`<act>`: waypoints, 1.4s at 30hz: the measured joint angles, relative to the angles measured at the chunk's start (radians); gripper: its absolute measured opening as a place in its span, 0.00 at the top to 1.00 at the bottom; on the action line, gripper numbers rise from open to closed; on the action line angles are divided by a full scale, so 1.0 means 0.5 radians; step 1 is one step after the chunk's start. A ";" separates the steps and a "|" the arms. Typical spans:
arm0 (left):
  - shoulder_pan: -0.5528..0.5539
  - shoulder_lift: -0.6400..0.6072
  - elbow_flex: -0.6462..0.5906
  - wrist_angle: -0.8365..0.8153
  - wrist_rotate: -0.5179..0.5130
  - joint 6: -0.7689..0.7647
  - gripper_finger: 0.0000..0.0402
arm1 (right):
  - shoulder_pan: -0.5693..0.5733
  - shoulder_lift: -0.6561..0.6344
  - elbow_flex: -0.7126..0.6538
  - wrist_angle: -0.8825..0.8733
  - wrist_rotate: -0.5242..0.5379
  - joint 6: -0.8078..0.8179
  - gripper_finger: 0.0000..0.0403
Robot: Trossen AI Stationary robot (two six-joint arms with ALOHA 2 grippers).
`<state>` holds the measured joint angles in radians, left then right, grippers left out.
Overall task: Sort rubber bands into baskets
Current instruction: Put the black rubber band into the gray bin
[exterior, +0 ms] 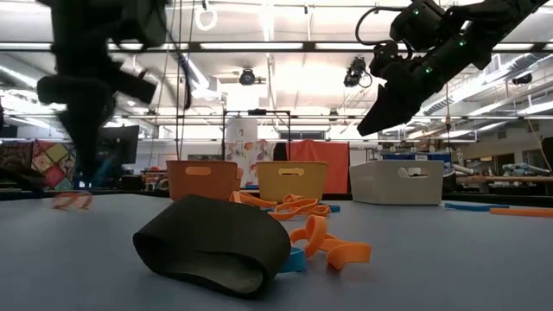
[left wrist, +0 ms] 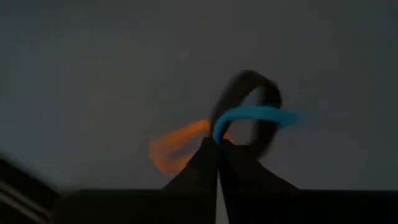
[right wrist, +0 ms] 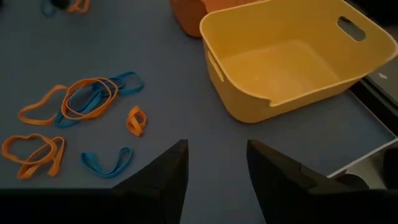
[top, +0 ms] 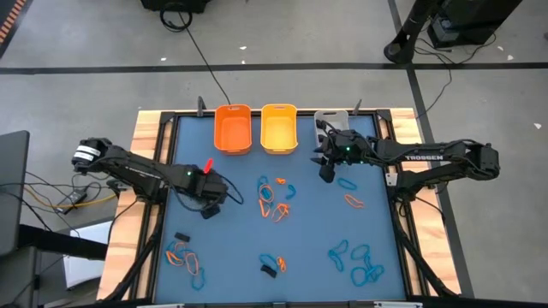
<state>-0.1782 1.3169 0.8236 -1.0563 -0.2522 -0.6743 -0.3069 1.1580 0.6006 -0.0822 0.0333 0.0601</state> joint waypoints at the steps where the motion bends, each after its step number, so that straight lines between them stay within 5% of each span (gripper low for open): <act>1: 0.002 0.000 0.020 -0.092 -0.073 0.026 0.96 | 0.000 0.000 0.000 -0.001 -0.006 0.001 0.57; 12: 0.066 0.001 -0.041 -0.128 0.343 -0.016 0.95 | 0.047 0.000 0.000 -0.096 -0.070 -0.016 0.57; 19: 0.065 0.001 -0.109 -0.097 0.266 -0.070 0.93 | 0.047 0.000 0.000 -0.098 -0.070 -0.015 0.57; 29: 0.065 0.001 -0.241 -0.147 0.367 -0.416 0.63 | 0.047 0.000 0.000 -0.105 -0.071 -0.004 0.57; 38: 0.004 -0.171 -0.201 -0.261 0.229 -0.338 0.61 | 0.047 0.000 0.002 0.006 -0.150 0.031 0.57; 42: -0.009 -0.291 -0.201 0.268 0.219 -0.537 0.61 | 0.057 0.000 0.002 -0.005 -0.195 0.030 0.57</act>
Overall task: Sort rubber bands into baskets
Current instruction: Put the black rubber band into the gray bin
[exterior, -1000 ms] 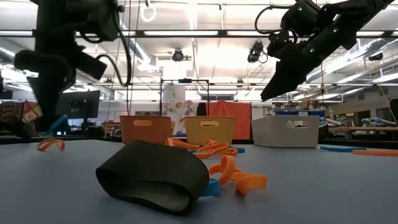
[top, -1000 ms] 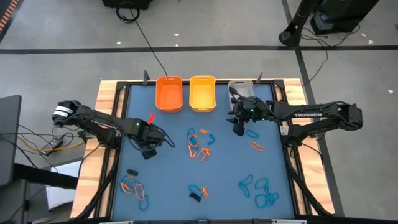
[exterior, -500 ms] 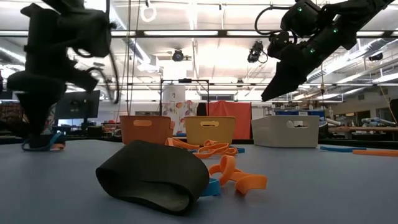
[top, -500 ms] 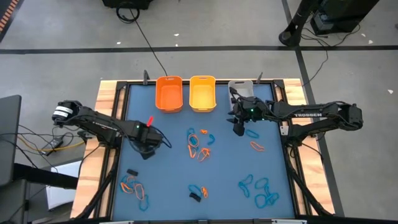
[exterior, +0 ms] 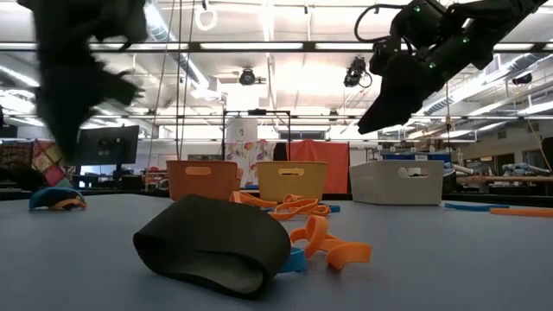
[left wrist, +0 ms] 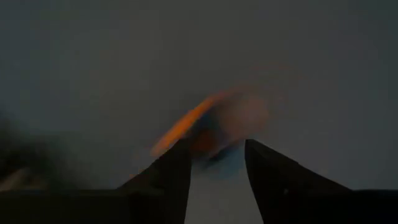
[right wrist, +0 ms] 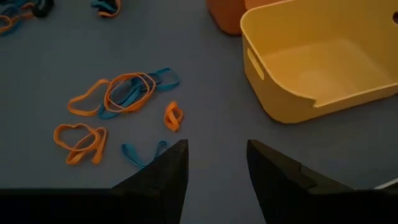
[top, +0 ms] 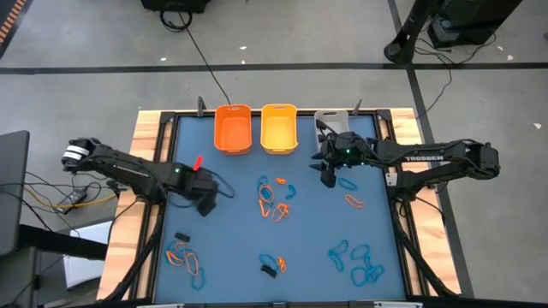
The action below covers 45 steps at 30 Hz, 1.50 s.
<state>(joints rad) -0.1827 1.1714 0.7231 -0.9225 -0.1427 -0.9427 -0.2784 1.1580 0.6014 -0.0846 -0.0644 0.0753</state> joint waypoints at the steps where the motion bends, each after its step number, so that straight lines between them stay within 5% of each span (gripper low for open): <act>1: -0.024 -0.009 0.005 0.149 -0.011 0.007 0.61 | 0.004 0.000 0.000 0.002 -0.001 -0.007 0.57; 16: -0.041 0.006 -0.002 -0.092 -0.152 -0.001 0.61 | 0.031 0.000 0.000 -0.078 -0.014 -0.041 0.57; 24: -0.097 0.017 -0.066 -0.374 0.108 0.306 0.61 | 0.032 0.001 -0.001 -0.090 -0.015 -0.032 0.57; 39: -0.122 0.019 -0.285 -0.009 0.097 0.817 0.61 | 0.031 0.001 -0.001 -0.071 -0.015 -0.037 0.57; 45: -0.122 0.019 -0.285 -0.018 0.133 0.831 0.73 | 0.031 0.001 -0.001 -0.044 -0.015 -0.037 0.57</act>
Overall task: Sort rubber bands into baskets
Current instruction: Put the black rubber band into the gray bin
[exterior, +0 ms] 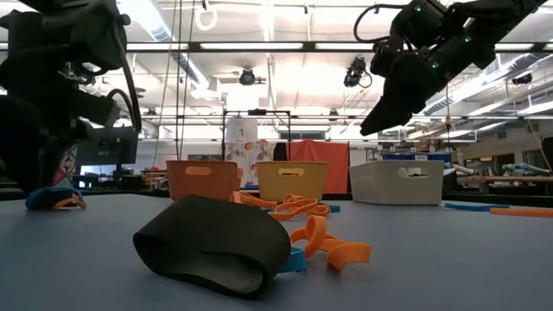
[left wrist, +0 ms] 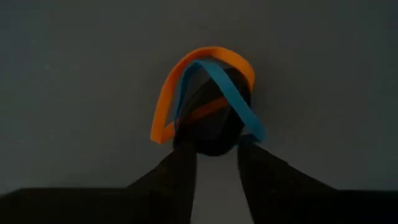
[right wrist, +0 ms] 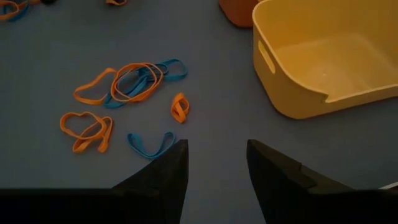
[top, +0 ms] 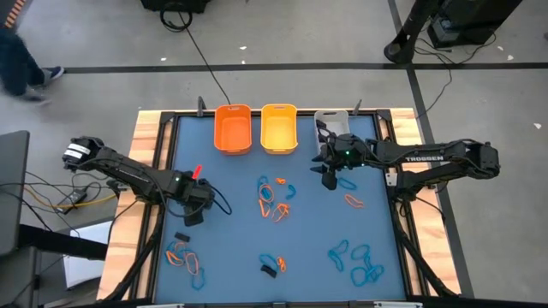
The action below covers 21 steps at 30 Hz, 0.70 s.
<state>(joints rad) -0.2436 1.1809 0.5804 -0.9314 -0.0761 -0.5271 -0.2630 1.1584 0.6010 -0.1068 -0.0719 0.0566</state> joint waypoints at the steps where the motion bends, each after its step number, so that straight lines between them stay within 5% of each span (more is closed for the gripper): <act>1: 0.000 0.000 0.000 0.004 0.022 0.000 0.77 | 0.000 0.000 0.000 0.002 0.000 0.000 0.57; 7: 0.000 0.000 0.000 0.006 0.143 -0.069 0.98 | 0.000 0.000 0.000 0.001 -0.001 0.000 0.57; 21: -0.006 -0.001 0.451 -0.367 0.123 -0.566 1.00 | 0.000 0.000 0.000 -0.048 -0.017 0.032 0.57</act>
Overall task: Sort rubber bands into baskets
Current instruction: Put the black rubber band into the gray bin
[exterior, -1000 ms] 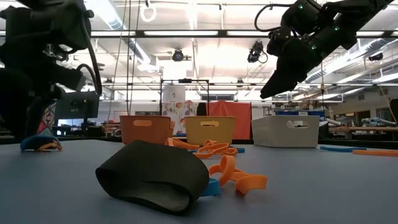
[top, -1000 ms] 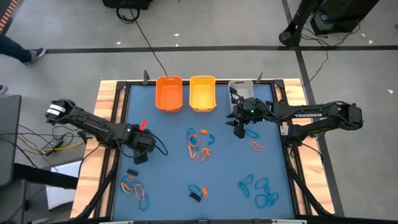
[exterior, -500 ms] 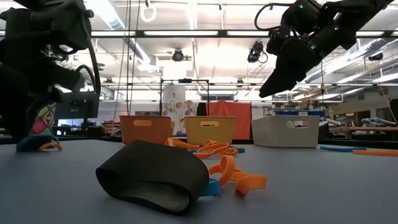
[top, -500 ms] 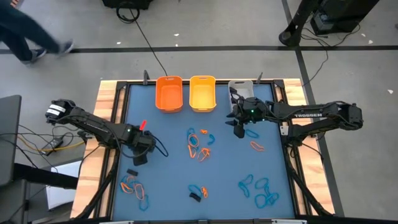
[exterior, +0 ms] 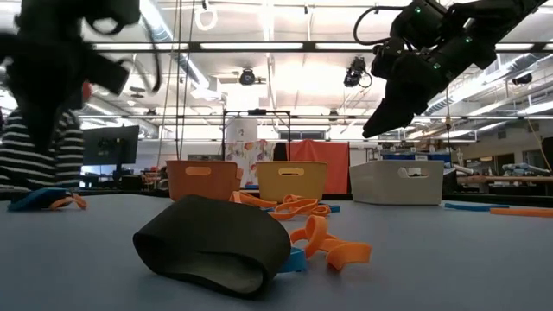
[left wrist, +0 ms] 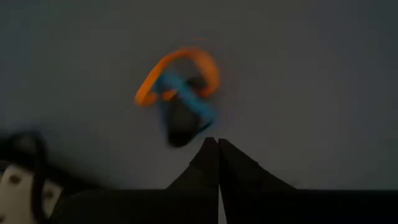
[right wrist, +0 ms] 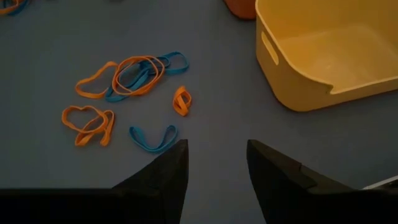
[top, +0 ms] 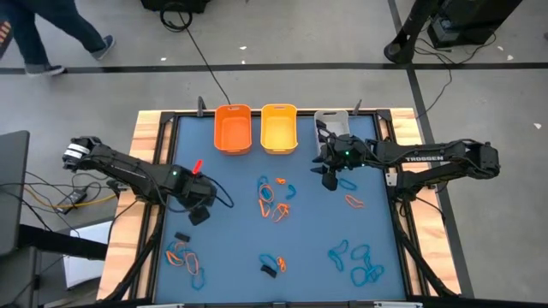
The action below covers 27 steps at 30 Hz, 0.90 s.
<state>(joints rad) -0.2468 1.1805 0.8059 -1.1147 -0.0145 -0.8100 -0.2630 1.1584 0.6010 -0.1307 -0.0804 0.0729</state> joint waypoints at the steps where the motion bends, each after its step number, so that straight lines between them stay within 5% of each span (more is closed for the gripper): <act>1: -0.007 0.000 0.019 0.029 -0.009 0.040 1.00 | 0.000 0.000 0.000 -0.001 -0.001 0.015 0.57; 8: -0.041 0.020 -0.114 0.093 -0.091 0.201 0.94 | 0.039 0.000 0.000 -0.034 -0.004 0.024 0.57; 18: -0.077 0.025 -0.380 0.241 -0.091 0.131 0.69 | 0.067 0.000 -0.001 -0.071 0.009 0.016 0.57; 27: -0.077 0.026 -0.556 0.379 -0.076 0.139 0.72 | 0.066 0.000 -0.001 -0.042 0.018 0.023 0.57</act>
<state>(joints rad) -0.2855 1.1933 0.5279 -0.9252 -0.0527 -0.7407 -0.2298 1.1584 0.6006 -0.1519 -0.0715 0.0844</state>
